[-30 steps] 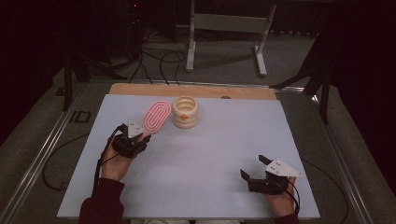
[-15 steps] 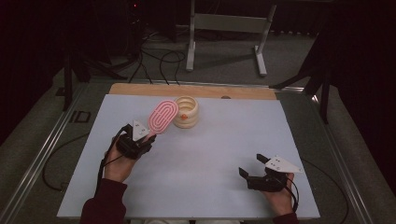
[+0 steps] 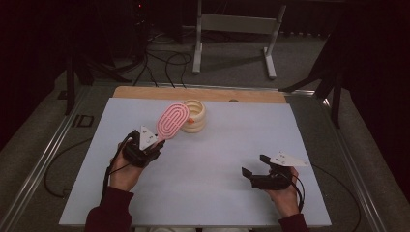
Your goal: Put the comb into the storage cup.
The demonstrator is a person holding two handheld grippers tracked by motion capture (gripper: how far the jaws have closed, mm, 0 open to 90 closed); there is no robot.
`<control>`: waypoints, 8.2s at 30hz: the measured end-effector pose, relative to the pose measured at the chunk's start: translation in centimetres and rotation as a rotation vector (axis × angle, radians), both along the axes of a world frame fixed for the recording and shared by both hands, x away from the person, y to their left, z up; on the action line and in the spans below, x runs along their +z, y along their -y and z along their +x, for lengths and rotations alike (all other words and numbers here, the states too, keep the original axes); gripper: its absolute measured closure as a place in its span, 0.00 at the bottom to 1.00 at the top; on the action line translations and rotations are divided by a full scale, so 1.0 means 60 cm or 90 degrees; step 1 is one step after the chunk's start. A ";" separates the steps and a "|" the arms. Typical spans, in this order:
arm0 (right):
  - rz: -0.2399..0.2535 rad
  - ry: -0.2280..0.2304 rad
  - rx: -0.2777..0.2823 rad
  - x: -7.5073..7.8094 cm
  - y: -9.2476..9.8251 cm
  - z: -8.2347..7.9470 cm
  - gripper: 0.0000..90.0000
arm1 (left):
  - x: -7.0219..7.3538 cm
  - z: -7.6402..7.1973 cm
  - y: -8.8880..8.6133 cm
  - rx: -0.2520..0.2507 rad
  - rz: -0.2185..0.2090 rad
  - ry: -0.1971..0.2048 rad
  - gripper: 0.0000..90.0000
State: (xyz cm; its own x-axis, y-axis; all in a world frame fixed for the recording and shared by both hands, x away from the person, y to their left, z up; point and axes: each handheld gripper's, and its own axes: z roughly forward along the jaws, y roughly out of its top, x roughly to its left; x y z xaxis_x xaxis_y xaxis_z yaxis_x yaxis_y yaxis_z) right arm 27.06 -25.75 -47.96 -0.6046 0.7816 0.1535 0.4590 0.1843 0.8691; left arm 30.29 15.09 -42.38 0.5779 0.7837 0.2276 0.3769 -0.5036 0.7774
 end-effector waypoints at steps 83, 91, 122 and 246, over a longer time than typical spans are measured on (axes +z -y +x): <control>0.093 -0.103 0.104 0.171 -0.245 0.131 0.24 | 0.004 -0.031 0.067 -0.093 0.003 0.051 0.78; 0.147 -0.146 0.137 0.166 -0.239 0.141 0.43 | 0.006 -0.035 0.069 -0.108 -0.013 0.061 0.78; 0.181 -0.160 0.199 0.161 -0.251 0.137 0.67 | 0.000 -0.037 0.072 -0.111 -0.005 0.069 0.77; 0.234 -0.099 0.159 0.186 -0.268 0.175 0.71 | -0.065 -0.094 -0.147 0.083 -0.196 0.073 0.00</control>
